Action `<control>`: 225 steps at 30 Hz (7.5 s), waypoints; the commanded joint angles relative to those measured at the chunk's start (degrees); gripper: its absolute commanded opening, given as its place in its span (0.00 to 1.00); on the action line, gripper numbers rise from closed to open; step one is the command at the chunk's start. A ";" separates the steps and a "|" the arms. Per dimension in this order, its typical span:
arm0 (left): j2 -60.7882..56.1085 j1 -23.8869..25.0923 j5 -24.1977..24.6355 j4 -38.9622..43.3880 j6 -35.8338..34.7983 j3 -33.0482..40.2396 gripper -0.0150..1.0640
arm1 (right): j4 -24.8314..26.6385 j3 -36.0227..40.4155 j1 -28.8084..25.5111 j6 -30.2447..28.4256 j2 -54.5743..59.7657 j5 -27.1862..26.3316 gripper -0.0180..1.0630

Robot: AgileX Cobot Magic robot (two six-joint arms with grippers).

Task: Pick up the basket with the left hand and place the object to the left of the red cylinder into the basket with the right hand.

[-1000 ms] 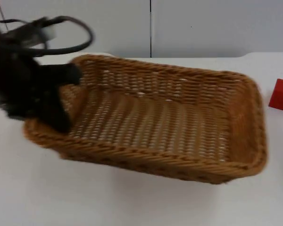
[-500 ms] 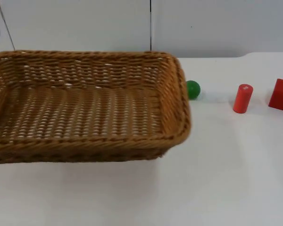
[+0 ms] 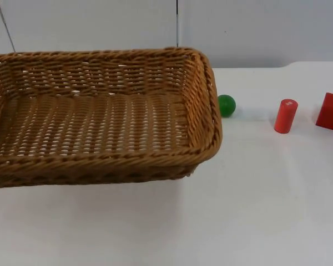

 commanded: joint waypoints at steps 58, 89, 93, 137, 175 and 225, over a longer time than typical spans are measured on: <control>-0.55 0.14 2.28 -1.74 -0.15 0.14 0.01 | -7.30 -70.47 16.63 -6.00 84.03 -6.13 0.14; -0.55 0.14 1.54 -1.85 -0.15 0.14 0.01 | -7.30 -42.59 16.63 -0.37 32.98 10.11 0.01; -0.55 0.14 1.64 -1.85 -0.15 0.14 0.01 | -7.61 -36.44 16.63 -0.37 29.01 10.25 0.01; -0.55 0.14 2.76 -1.85 -0.15 0.14 0.01 | -7.61 -35.81 44.00 -3.17 44.08 -5.26 0.73; -0.55 -0.72 2.33 -0.95 -1.36 0.14 0.01 | -19.86 -3.21 44.00 10.13 -13.60 -6.83 0.73; 26.84 -18.30 -19.53 -2.62 1.16 -8.98 0.79 | -21.19 -3.27 44.00 10.53 -13.43 -5.75 0.73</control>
